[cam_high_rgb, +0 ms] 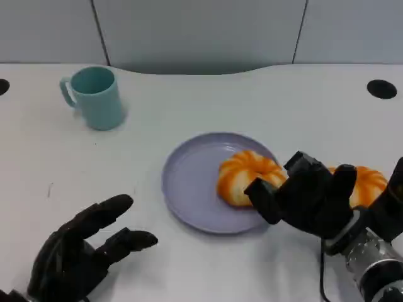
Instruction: Grasp the bread from the table and place it into the plate.
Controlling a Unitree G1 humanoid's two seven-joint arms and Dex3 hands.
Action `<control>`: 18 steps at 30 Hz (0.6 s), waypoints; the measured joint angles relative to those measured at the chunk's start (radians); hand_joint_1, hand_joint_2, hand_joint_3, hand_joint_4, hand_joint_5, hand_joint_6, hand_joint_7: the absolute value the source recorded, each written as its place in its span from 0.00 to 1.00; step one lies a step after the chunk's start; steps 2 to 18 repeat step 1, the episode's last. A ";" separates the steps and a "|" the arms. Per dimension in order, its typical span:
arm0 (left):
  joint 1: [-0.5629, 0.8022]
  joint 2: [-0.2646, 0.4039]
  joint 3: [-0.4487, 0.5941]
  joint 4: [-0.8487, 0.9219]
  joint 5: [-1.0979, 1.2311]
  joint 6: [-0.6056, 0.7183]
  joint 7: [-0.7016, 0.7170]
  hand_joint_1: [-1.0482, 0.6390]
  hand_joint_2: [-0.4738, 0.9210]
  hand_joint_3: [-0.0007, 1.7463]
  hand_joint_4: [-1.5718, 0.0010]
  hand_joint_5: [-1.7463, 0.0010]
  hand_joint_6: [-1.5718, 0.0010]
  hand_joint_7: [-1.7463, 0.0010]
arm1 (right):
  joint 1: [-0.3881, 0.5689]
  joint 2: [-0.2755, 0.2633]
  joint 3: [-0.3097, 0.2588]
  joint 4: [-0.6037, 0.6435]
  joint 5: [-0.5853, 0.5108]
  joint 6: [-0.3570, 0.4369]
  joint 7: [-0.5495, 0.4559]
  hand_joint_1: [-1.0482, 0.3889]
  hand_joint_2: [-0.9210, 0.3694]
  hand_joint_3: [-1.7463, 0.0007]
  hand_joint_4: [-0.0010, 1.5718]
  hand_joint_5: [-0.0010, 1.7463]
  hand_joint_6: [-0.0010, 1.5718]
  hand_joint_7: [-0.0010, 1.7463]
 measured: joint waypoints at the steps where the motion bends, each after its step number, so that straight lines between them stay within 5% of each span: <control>1: 0.000 0.000 0.000 0.000 0.000 0.001 0.000 0.10 1.00 0.21 0.59 0.51 0.46 0.98 | 0.001 0.000 0.000 -0.001 0.000 -0.003 -0.001 0.30 0.00 0.93 0.58 0.84 0.80 0.17; 18: 0.000 0.000 0.000 0.000 0.000 0.001 0.000 0.10 1.00 0.21 0.59 0.51 0.46 0.98 | 0.001 0.000 0.000 -0.001 0.000 -0.003 -0.001 0.30 0.00 0.93 0.58 0.84 0.80 0.17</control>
